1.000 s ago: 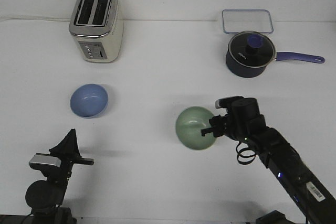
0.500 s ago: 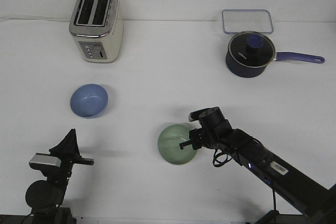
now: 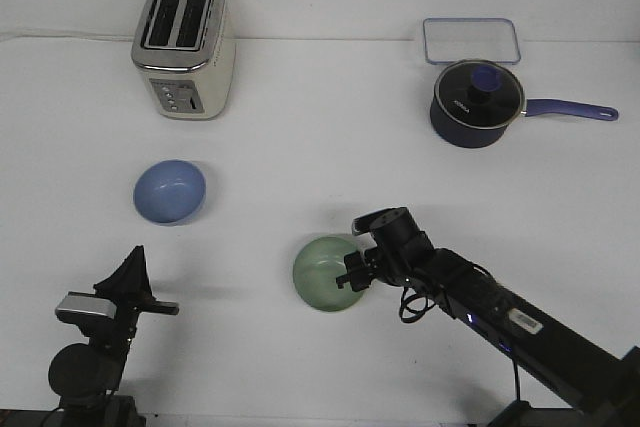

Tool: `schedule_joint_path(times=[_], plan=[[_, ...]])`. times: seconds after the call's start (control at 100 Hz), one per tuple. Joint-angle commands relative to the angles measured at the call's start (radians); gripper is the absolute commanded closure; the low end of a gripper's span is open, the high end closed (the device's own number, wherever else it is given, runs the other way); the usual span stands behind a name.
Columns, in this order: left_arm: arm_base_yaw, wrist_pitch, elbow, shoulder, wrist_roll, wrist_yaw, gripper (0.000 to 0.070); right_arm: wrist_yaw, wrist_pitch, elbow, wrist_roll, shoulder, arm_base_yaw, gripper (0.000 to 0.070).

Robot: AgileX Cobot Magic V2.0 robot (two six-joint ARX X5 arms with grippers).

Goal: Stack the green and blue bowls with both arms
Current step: 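Open the right gripper, release the green bowl, and withdraw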

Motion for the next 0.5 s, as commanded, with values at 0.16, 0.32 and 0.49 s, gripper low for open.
schedule_joint_path(times=[0.16,0.32,0.49], plan=[[0.000,0.013,-0.019,-0.002,-0.041,-0.002,0.0686,0.010,0.020,0.011,-0.052,-0.197,-0.048,0.0361],[0.000,0.013,-0.018,-0.002,-0.167,-0.002,0.0687,0.016,0.023,0.011,-0.119,-0.354,-0.106,0.0362],[0.000,0.036,-0.011,-0.002,-0.285,-0.003,0.0689,0.111,0.028,-0.013,-0.207,-0.499,-0.133,0.0363]])
